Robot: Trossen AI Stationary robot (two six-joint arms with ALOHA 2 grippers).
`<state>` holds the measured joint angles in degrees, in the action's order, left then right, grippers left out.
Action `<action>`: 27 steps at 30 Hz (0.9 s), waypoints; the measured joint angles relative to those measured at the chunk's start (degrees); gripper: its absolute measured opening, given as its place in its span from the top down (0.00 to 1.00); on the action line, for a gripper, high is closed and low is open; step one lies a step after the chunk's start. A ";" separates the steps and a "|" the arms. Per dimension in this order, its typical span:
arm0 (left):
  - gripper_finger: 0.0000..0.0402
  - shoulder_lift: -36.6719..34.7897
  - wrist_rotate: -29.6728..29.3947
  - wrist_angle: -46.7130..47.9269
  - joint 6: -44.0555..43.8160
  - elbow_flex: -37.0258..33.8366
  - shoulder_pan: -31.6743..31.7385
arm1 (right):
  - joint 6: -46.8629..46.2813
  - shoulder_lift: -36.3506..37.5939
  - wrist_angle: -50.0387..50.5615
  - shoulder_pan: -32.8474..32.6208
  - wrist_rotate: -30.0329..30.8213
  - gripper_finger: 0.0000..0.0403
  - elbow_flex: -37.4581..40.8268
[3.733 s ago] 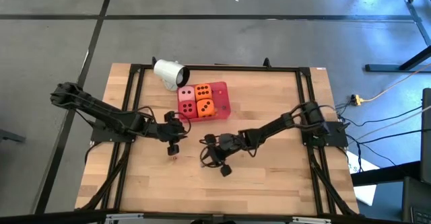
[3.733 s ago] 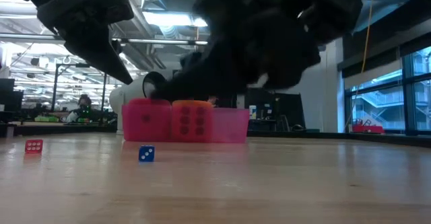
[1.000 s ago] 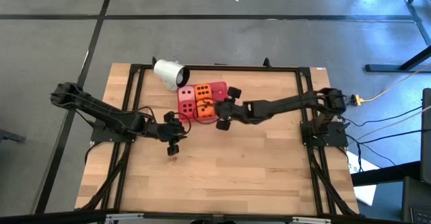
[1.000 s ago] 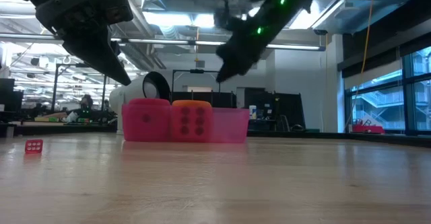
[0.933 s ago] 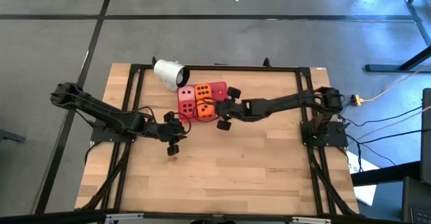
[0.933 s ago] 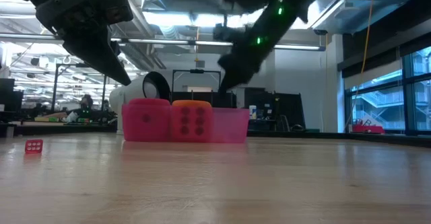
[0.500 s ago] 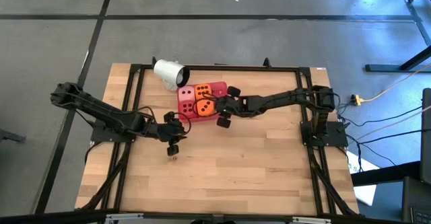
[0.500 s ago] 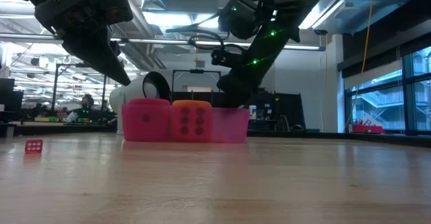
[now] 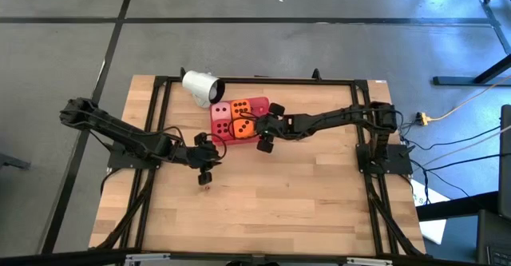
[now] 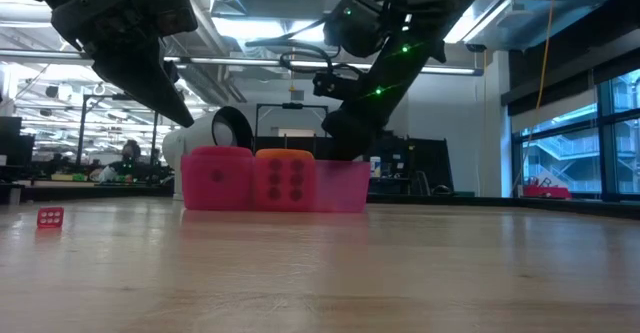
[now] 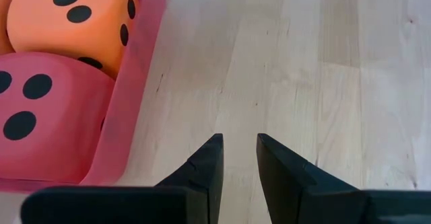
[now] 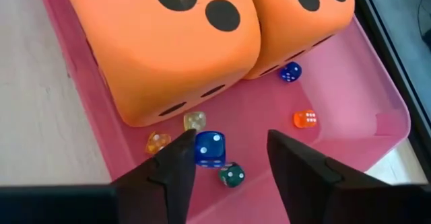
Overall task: Pick & Place Dice
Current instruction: Put the small the blue dice into the red bin
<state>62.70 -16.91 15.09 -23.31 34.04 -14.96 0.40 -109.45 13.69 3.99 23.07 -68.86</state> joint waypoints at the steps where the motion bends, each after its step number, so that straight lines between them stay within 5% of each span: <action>1: 0.79 0.00 0.00 0.00 0.00 0.00 0.02 | 0.00 0.00 0.00 -0.02 -0.02 0.56 0.00; 13: 0.79 0.00 0.02 0.00 0.00 0.00 0.00 | -0.02 0.02 -1.78 0.04 -0.02 0.83 0.00; 27: 0.79 0.00 0.04 0.00 0.00 0.01 0.00 | 0.02 0.00 -3.83 -0.07 -0.63 0.62 0.00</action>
<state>62.70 -16.86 15.09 -23.31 34.04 -14.96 0.43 -109.45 9.86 3.92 22.44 -68.86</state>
